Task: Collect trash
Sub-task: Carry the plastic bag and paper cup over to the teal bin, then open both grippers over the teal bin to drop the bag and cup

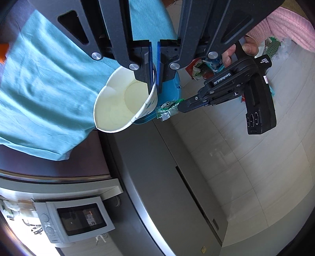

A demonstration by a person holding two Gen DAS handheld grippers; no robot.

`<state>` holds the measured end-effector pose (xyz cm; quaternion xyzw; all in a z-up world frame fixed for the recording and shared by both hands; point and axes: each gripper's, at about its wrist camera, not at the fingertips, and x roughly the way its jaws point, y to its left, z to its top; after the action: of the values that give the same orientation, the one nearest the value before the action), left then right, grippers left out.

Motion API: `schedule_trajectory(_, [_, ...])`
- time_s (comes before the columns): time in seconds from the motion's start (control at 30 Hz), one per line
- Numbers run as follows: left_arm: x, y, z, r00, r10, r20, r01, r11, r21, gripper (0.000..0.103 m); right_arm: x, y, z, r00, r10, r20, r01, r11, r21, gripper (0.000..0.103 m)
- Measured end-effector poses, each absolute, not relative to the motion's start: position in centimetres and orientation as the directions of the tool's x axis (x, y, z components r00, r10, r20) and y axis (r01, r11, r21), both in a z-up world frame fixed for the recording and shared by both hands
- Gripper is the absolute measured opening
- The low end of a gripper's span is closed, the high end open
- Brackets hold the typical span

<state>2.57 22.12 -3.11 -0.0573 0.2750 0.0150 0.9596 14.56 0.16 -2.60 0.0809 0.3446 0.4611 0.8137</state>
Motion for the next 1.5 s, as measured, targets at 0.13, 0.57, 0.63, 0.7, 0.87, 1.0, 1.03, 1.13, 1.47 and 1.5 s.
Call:
schedule_trajectory(0.13, [3.0,23.8,-4.1,0.831,0.032,-0.556,-0.110,0.988,-0.108,0.006,15.7,2.4,-2.7,0.297,0.813,-0.500,-0.704,0.541,0.461,0.002])
schedule_trajectory(0.57, [6.1,27.3,-8.1,0.776,0.082,-0.625,-0.186,0.977,-0.103,0.006,18.3,8.7,-4.7,0.210,0.778,-0.592,-0.708,0.539,0.458,0.002])
schedule_trajectory(0.63, [6.6,27.7,-8.8,0.766,0.084,-0.637,-0.197,0.974,-0.108,0.006,18.8,9.5,-5.1,0.201,0.770,-0.606,-0.703,0.544,0.458,0.002])
schedule_trajectory(0.7, [7.0,27.9,-9.4,0.756,0.087,-0.648,-0.209,0.971,-0.113,0.006,19.2,10.2,-5.5,0.193,0.761,-0.619,-0.700,0.549,0.457,0.003])
schedule_trajectory(0.87, [7.9,28.7,-10.9,0.732,0.089,-0.676,-0.239,0.962,-0.133,0.007,20.0,11.7,-6.4,0.186,0.739,-0.648,-0.687,0.569,0.452,0.007])
schedule_trajectory(1.0, [8.3,29.1,-11.9,0.718,0.095,-0.689,-0.265,0.953,-0.145,0.016,20.3,12.2,-6.9,0.190,0.729,-0.658,-0.672,0.585,0.454,0.014])
schedule_trajectory(1.03, [8.4,29.3,-12.1,0.716,0.098,-0.691,-0.271,0.952,-0.145,0.016,20.3,12.1,-6.9,0.193,0.729,-0.657,-0.669,0.588,0.455,0.017])
schedule_trajectory(1.13, [8.5,29.3,-12.3,0.717,0.099,-0.690,-0.275,0.950,-0.150,0.019,20.2,11.7,-6.9,0.202,0.727,-0.656,-0.665,0.593,0.453,0.020])
schedule_trajectory(1.47, [6.7,27.4,-9.7,0.773,0.082,-0.630,-0.227,0.962,-0.153,0.038,19.7,8.8,-5.8,0.235,0.742,-0.628,-0.668,0.593,0.450,0.023])
schedule_trajectory(1.5, [6.5,26.9,-9.2,0.782,0.077,-0.618,-0.214,0.965,-0.151,0.041,19.2,8.1,-5.4,0.246,0.745,-0.620,-0.672,0.593,0.444,0.024])
